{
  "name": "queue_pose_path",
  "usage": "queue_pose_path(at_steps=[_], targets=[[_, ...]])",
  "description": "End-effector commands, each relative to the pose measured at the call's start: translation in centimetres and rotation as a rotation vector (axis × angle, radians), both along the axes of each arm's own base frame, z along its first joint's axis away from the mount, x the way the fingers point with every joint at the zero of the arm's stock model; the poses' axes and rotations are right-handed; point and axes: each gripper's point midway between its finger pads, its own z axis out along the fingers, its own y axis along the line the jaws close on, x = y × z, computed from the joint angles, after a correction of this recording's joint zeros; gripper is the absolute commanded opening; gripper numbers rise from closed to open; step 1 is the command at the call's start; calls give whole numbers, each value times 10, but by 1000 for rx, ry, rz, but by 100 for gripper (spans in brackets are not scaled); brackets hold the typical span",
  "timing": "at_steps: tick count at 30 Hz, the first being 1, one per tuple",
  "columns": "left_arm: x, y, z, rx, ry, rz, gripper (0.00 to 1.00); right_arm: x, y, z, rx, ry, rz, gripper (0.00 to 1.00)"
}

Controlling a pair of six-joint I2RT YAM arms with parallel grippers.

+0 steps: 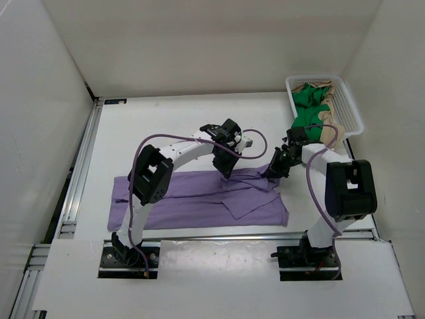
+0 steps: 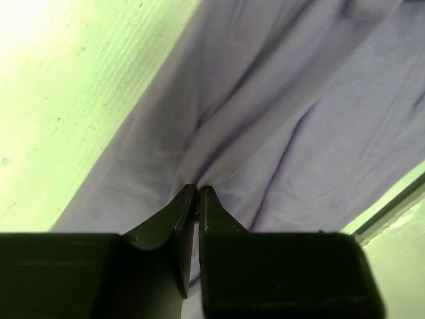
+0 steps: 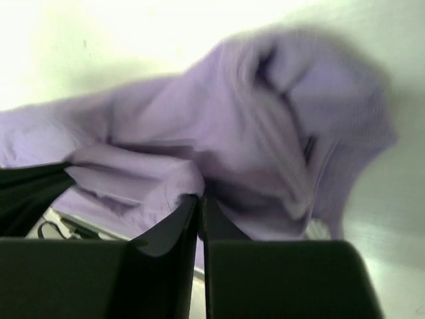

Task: Fold and stack the t-shirts
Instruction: Fold the other side of the tshirt into a rectangle

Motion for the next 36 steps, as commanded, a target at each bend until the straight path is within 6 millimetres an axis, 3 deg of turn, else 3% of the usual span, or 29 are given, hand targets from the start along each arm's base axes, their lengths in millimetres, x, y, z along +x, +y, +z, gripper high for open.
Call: queue_pose_path(at_steps=[1, 6, 12, 13, 15, 16, 19, 21, 24, 27, 29, 36], targets=[[9, -2, 8, -13, -16, 6, 22, 18, -8, 2, -24, -27, -10, 12], [21, 3, 5, -26, -18, 30, 26, 38, -20, 2, -66, -47, -54, 19], [24, 16, 0, 2, -17, 56, 44, 54, -23, 7, -98, -69, -26, 23], [25, 17, -1, 9, -23, 59, 59, 48, -24, 6, -104, -48, -14, 27], [24, 18, 6, -1, -33, 60, 63, 44, -24, 18, -99, -89, 16, 36], [22, 20, 3, 6, -25, 59, 67, 38, -26, 21, -105, -93, 33, 39], [21, 21, 18, -14, -48, 60, 70, 14, -28, 29, -108, -103, 44, 48], [20, 21, 36, -39, -75, 60, 72, -1, -29, 29, -104, -114, 68, 48], [10, 30, 38, -33, -68, 60, 72, -17, -22, 24, -95, -97, 105, 48], [-2, 38, 26, -9, -30, 56, 72, -28, -21, 15, -97, -66, 116, 46], [-11, 34, 18, 5, -14, 35, 72, -26, -19, 13, -88, -70, 119, 43], [-12, 28, 12, 6, 0, 22, 72, -27, -5, 5, -72, -42, 175, 40]])
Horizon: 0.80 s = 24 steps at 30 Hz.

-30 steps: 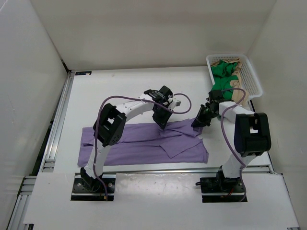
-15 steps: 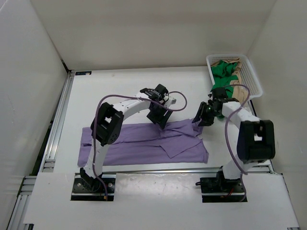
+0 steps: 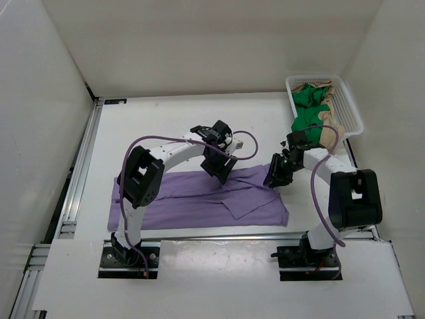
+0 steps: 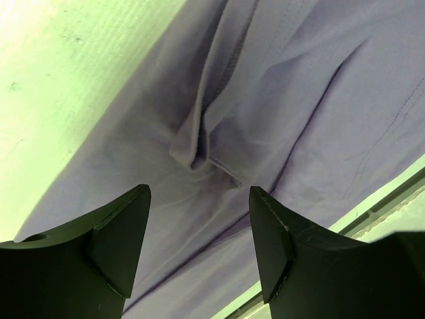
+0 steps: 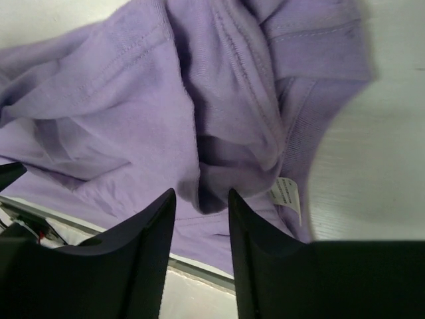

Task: Fold and stack the t-shirts
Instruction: Fold the other side of the tshirt into a rectangle

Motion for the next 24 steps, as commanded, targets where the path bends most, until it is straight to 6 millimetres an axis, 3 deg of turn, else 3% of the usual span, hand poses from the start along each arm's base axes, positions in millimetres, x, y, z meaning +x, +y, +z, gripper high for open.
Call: queue_pose_path(at_steps=[1, 5, 7, 10, 11, 12, 17, 22, 24], targets=[[0, -9, 8, -32, -13, -18, 72, 3, 9, 3, 24, -17, 46, 39], [-3, -9, -2, -24, 13, -22, 72, 1, 8, -8, 2, 13, 50, 28], [-9, -13, -9, -20, 34, -36, 72, -4, 7, -10, -3, 40, 50, 11], [-14, -15, -16, -14, 54, -47, 62, -7, 5, -9, -17, 54, 57, 0], [-14, -15, -16, -14, 54, -47, 59, -6, 2, -3, -18, 52, 55, 0], [-14, -15, -19, -8, 61, -47, 48, -2, 0, 5, -16, 36, 44, 0], [-17, -12, -26, 5, 76, -47, 28, 4, -8, 21, -51, 35, 56, 0], [-15, -6, -30, 37, 60, -37, 28, -12, -19, 13, -99, 153, 61, 0], [-16, -3, -33, 50, 62, -35, 28, -9, -27, 11, -97, 164, 31, 0]])
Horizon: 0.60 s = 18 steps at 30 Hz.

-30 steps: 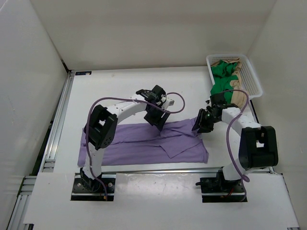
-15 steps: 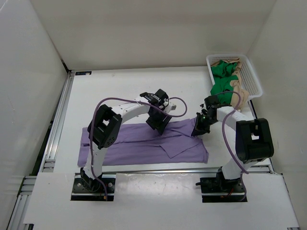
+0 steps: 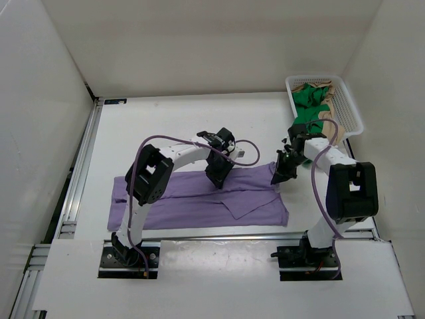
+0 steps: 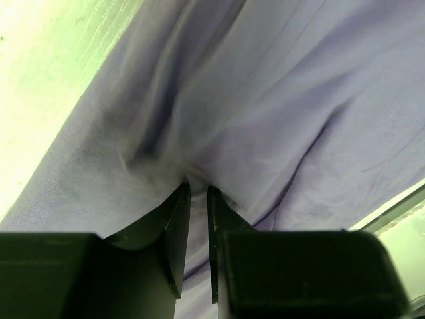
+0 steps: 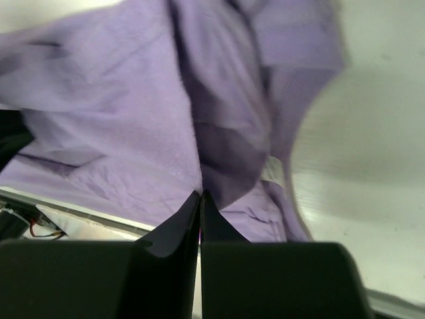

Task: Fold and stack the t-shirts
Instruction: Fold the other side of the tshirt into a rectangle

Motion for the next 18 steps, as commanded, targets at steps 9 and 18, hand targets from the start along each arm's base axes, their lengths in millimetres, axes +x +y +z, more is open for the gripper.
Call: queue_pose_path(at_steps=[9, 18], targets=[[-9, 6, 3, 7, 9, -8, 36, 3, -17, -17, -23, 118, -10, 19], [-13, 8, 32, -20, -6, -11, 58, 1, -18, -6, -23, 70, -19, 43]])
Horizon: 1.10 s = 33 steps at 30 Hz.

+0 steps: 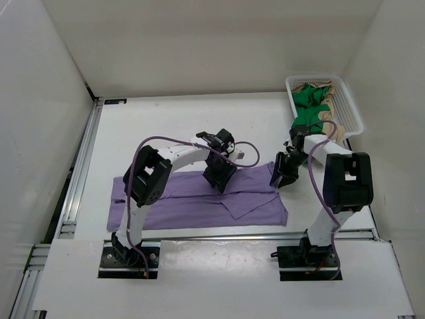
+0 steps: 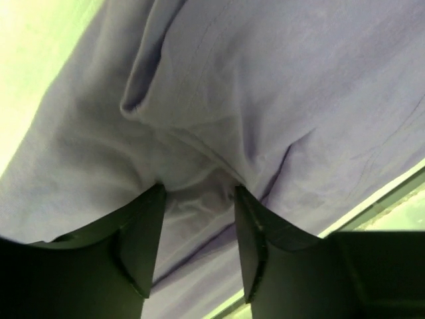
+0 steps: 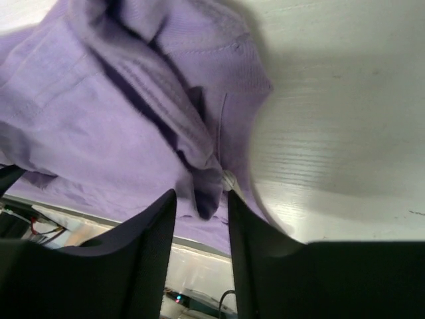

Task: Fold and stack the t-shirts
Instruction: Fold the other side of the tshirt into a rectangle, then rotate the tshirt 90 degrees

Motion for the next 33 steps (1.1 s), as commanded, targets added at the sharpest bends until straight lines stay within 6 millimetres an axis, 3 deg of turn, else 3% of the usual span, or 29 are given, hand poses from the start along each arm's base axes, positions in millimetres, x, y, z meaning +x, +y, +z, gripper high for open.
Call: queue_pose_path(at_steps=[1, 3, 6, 7, 10, 13, 14, 16, 17, 19, 20, 21, 24, 27, 29, 33], targets=[[0, 0, 36, -39, -44, -7, 60, -2, -1, 21, -1, -70, -3, 46], [0, 0, 45, -48, -53, -7, 66, -7, -4, 25, -19, -88, -22, 55], [4, 4, 67, -76, -101, 5, 72, -18, -9, 25, -45, -85, -53, 57], [9, 8, 81, -102, -130, 21, 75, -15, -10, 27, -51, -101, -66, 57], [23, 29, 96, -84, -186, 77, 76, -5, -7, 33, -58, -129, -82, 57], [46, 89, 98, 17, -262, 217, 76, 19, 2, 41, -87, -163, -100, 57], [56, 128, 94, 59, -282, 312, 76, 33, 8, 45, -97, -192, -104, 56], [76, 183, 89, 157, -364, 451, 76, 54, 8, 45, -146, -236, -165, 56], [75, 230, 79, 225, -362, 562, 76, 66, 11, 42, -155, -243, -179, 56], [80, 282, 69, 331, -400, 688, 76, 79, 17, 38, -164, -245, -222, 54], [78, 302, 66, 354, -402, 742, 76, 82, 20, 25, -185, -213, -224, 54], [69, 335, 54, 396, -365, 825, 76, 90, 21, 23, -205, -222, -229, 54], [52, 385, 31, 482, -323, 956, 75, 93, 24, -1, -241, -148, -220, 53], [36, 416, 11, 561, -300, 1031, 75, 82, 29, -25, -252, -48, -203, 53], [27, 423, 2, 563, -266, 1056, 75, 77, 28, -36, -266, -6, -207, 53], [13, 435, -13, 553, -189, 1107, 75, 89, 31, -40, -271, 4, -195, 53]])
